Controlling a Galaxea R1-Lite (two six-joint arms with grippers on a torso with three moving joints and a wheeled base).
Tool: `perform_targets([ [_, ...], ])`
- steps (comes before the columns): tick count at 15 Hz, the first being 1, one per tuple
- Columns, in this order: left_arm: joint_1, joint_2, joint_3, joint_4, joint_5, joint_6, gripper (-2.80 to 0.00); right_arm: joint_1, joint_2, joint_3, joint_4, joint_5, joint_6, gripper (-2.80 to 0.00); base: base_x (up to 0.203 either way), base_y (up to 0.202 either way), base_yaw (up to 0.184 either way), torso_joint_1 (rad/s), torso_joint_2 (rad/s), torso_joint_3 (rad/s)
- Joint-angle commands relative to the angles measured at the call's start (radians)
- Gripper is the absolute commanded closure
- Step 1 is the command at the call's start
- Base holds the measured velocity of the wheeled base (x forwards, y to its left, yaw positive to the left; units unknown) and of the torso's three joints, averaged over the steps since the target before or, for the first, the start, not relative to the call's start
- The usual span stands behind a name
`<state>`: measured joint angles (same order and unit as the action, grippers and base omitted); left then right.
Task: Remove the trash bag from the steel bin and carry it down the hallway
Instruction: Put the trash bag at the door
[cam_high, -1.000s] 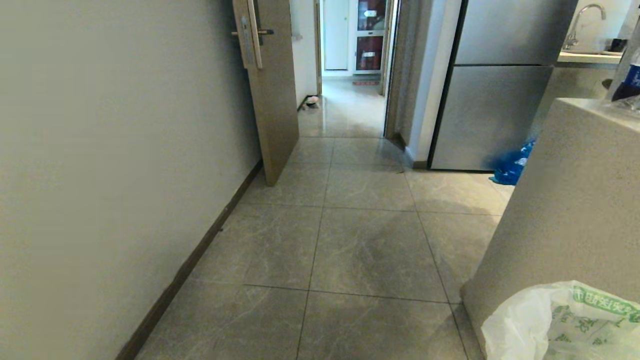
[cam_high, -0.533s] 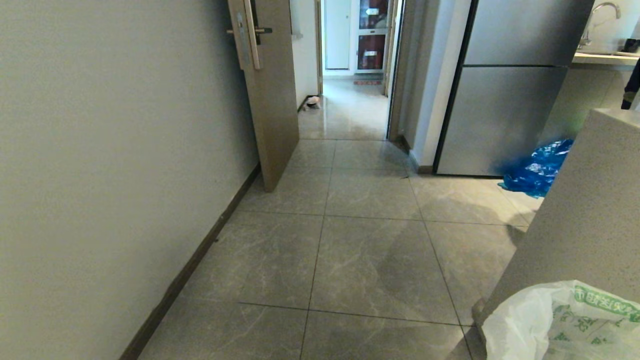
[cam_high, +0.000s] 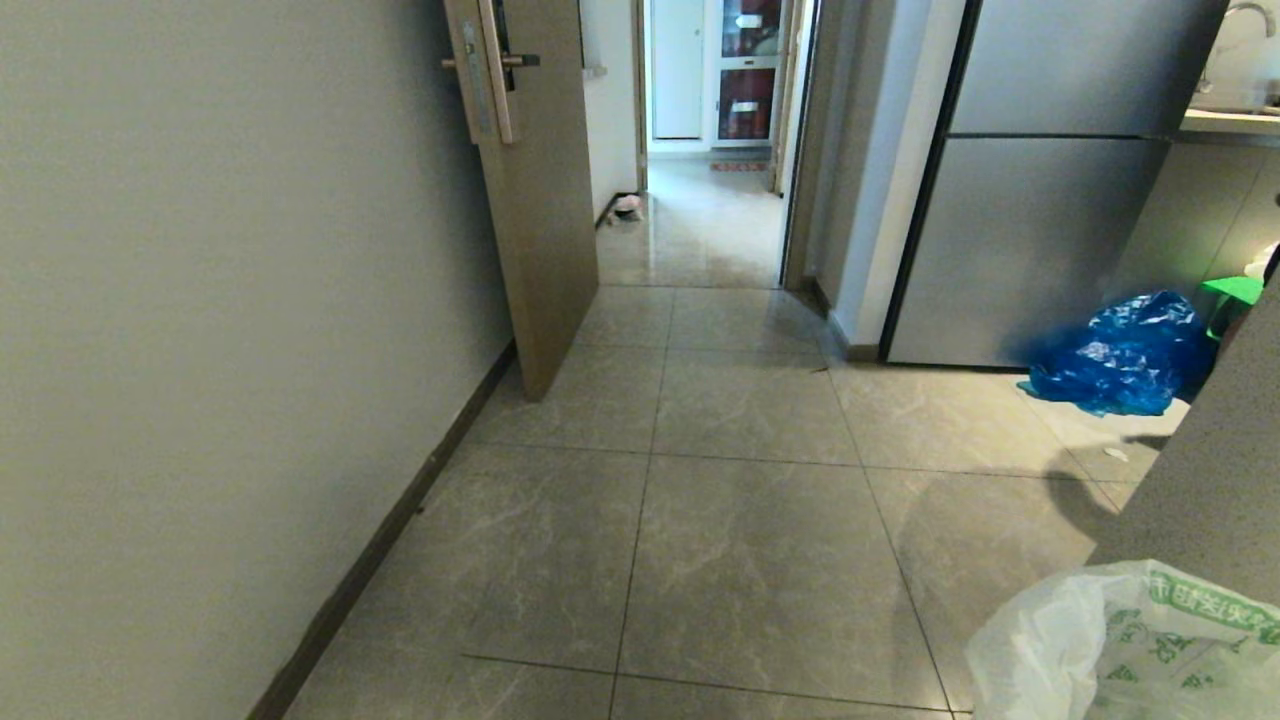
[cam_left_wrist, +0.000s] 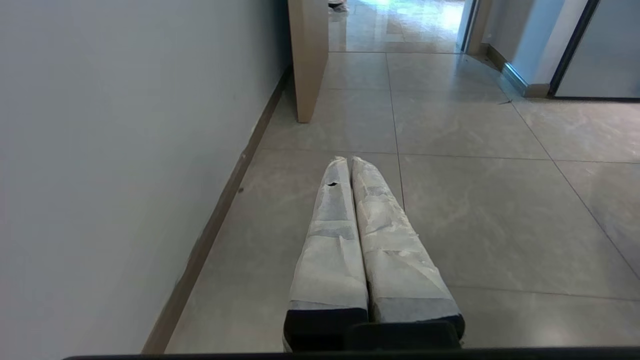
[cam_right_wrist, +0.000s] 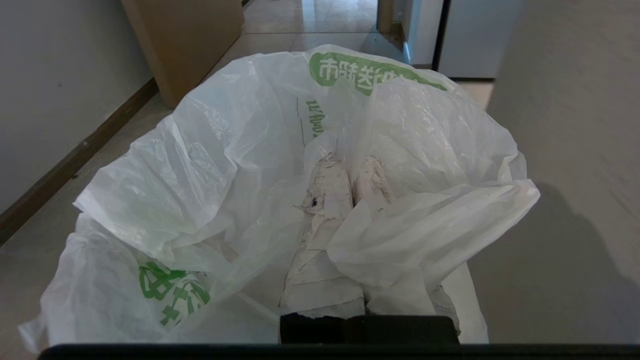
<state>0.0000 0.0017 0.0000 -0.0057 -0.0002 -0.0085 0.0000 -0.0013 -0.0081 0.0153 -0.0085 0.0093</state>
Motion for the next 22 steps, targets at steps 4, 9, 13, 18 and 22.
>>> perform_targets([
  [4,0.000,0.000,0.000,0.000,0.000,-0.001,0.00,0.000,0.000,0.000,0.000,-0.001,0.001,0.00,0.192,0.000,0.002,0.000,0.00,0.002],
  [9,0.000,0.000,0.000,0.000,0.000,-0.001,0.00,0.000,0.001,0.000,0.000,-0.001,0.001,0.00,0.191,0.000,0.000,0.001,0.00,0.003],
  [13,0.000,0.000,0.000,0.000,0.000,-0.002,0.00,0.000,0.000,0.000,0.000,-0.001,0.001,0.00,0.187,0.000,0.001,0.001,0.00,0.004],
  [18,0.000,0.000,0.000,0.000,0.000,-0.002,0.00,0.000,0.001,0.000,0.001,-0.001,0.001,0.00,0.191,0.000,0.001,0.003,0.00,0.004],
  [22,0.000,0.000,0.000,0.000,0.000,-0.002,0.00,0.000,0.000,0.000,0.000,-0.001,0.001,0.00,0.191,0.000,0.000,0.003,0.00,0.003],
])
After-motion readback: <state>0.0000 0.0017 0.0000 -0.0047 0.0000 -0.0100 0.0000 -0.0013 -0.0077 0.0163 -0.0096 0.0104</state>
